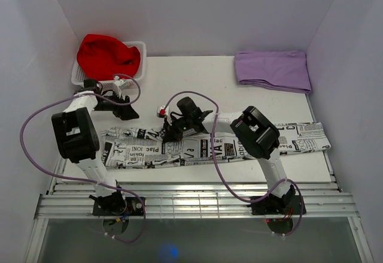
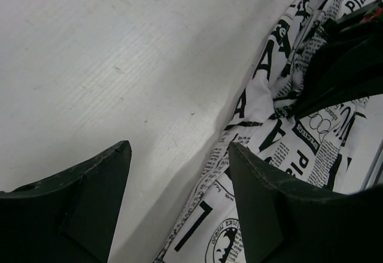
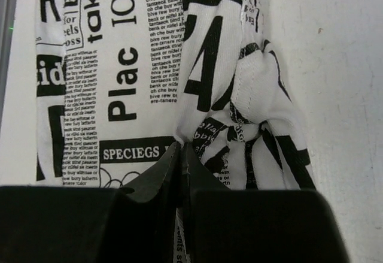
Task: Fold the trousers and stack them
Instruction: Fold the trousers
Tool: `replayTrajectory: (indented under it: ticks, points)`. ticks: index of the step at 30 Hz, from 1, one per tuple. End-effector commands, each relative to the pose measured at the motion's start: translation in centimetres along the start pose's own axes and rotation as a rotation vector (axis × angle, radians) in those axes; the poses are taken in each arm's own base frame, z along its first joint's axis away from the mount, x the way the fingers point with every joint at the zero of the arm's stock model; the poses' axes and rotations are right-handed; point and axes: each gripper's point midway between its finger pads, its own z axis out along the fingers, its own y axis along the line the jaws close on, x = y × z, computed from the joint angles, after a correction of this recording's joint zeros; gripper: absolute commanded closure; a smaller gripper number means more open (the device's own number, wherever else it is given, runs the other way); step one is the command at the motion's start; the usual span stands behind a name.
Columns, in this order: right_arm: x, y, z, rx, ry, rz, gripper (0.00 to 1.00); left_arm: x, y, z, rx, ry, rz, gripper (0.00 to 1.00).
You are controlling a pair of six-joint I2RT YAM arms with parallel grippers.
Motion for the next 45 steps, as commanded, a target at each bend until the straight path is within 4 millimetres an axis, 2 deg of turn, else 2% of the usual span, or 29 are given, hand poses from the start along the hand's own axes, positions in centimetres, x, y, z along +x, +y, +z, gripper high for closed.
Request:
replayTrajectory:
  ticks: [1, 5, 7, 8, 9, 11, 17, 18, 20, 22, 23, 24, 25, 27, 30, 31, 36, 40, 45]
  points:
    - [-0.3, -1.3, -0.1, 0.084, -0.005, -0.081, 0.92, 0.5, -1.9, 0.3, 0.071, -0.008, 0.012, 0.23]
    - [0.4, -1.6, 0.2, 0.100, 0.006, -0.066, 0.92, 1.9, -3.3, 1.2, 0.117, 0.035, 0.004, 0.25]
    - [0.4, -1.6, 0.2, 0.107, 0.002, -0.055, 0.92, 3.3, -3.9, 1.5, 0.124, 0.071, -0.008, 0.32]
    - [0.4, -1.5, 0.3, 0.106, -0.001, -0.051, 0.92, 3.3, -4.0, 1.5, 0.126, 0.072, -0.002, 0.32]
    - [0.5, -1.6, 0.2, 0.113, 0.001, -0.046, 0.92, 3.9, -4.2, 1.5, 0.131, 0.085, -0.001, 0.37]
    - [0.6, -1.6, 0.3, 0.113, 0.002, -0.035, 0.92, 4.5, -4.7, 1.3, 0.144, 0.100, 0.009, 0.43]
    - [0.2, -1.6, 0.3, 0.117, -0.014, -0.024, 0.89, 6.0, -5.4, 1.3, 0.158, 0.132, 0.017, 0.73]
    - [0.1, -1.5, 0.3, 0.112, -0.017, -0.019, 0.86, 6.0, -5.5, 1.2, 0.164, 0.132, 0.027, 0.77]
    - [-0.5, -1.6, 0.2, 0.110, -0.025, -0.008, 0.80, 5.6, -5.7, 1.1, 0.170, 0.119, 0.047, 0.92]
    - [-0.9, -1.6, 0.1, 0.101, -0.037, 0.029, 0.70, 4.8, -5.9, 0.9, 0.169, 0.098, 0.088, 1.00]
    - [-1.5, -1.6, 0.0, 0.091, -0.053, 0.041, 0.66, 4.6, -6.0, 0.8, 0.167, 0.090, 0.100, 1.00]
    - [-1.9, -1.6, -0.1, 0.080, -0.064, 0.062, 0.55, 4.3, -5.9, 0.7, 0.161, 0.078, 0.115, 1.00]
    - [-1.8, -2.0, -0.2, 0.074, -0.068, 0.100, 0.52, 4.0, -6.0, 0.7, 0.157, 0.070, 0.130, 1.00]
    - [-3.3, -2.0, -0.4, 0.033, -0.096, 0.190, 0.46, 3.4, -6.1, 0.4, 0.143, 0.050, 0.167, 1.00]
    - [-4.3, -3.0, -1.1, 0.016, -0.146, 0.307, 0.29, 3.0, -6.5, 0.2, 0.134, 0.036, 0.206, 1.00]
    - [-4.3, -3.2, -1.0, 0.010, -0.154, 0.332, 0.26, 3.0, -6.5, 0.1, 0.131, 0.033, 0.215, 1.00]
    - [-4.9, -4.1, -0.9, -0.036, -0.197, 0.508, 0.23, 2.9, -6.9, -0.2, 0.120, 0.025, 0.255, 1.00]
    - [-5.4, -4.8, 0.0, -0.060, -0.229, 0.559, 0.23, 2.9, -6.9, -0.3, 0.109, 0.025, 0.275, 1.00]
    - [-5.3, -3.9, 1.2, -0.129, -0.226, 0.628, 0.24, 2.3, -6.5, -0.3, 0.093, 0.012, 0.279, 1.00]
